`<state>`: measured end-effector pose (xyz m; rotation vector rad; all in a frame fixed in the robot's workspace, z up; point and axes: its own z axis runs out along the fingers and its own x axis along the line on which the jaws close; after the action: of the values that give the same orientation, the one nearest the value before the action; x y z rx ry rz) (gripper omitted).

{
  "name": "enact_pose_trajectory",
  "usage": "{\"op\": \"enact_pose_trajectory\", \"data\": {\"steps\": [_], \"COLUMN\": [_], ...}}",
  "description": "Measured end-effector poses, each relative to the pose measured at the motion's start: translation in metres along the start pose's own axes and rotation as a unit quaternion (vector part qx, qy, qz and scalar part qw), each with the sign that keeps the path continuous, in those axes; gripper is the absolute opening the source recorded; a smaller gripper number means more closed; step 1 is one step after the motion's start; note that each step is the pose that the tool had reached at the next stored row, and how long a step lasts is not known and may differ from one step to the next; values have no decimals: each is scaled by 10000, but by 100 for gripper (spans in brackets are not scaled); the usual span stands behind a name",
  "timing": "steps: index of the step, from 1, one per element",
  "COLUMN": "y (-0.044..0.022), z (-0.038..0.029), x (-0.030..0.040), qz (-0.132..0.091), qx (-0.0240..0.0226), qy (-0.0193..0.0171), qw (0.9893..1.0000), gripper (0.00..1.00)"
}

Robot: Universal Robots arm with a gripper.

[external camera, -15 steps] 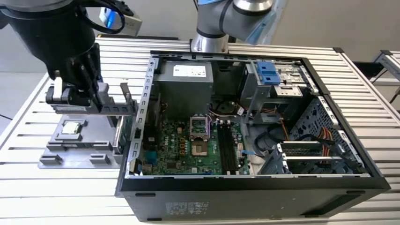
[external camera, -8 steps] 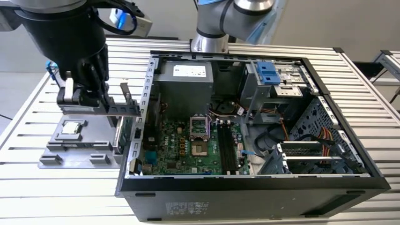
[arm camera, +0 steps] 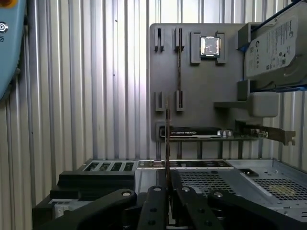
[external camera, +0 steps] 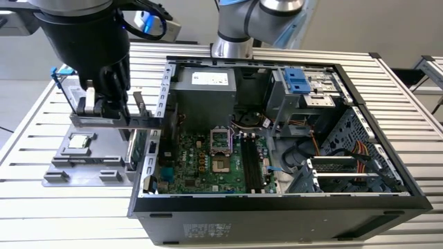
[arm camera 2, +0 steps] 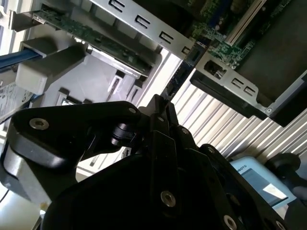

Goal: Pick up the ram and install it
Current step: 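Pick up the ram and move it above insertion slot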

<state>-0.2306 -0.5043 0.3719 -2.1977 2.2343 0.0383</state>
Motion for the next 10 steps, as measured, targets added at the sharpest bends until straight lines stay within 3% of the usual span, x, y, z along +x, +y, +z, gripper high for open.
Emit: {"op": "enact_pose_trajectory", "data": {"steps": [10], "y": [-174], "z": [-2], "x": [13], "qz": [1], "qx": [-28], "qy": [0], "qw": [10000], "gripper": [0]}}
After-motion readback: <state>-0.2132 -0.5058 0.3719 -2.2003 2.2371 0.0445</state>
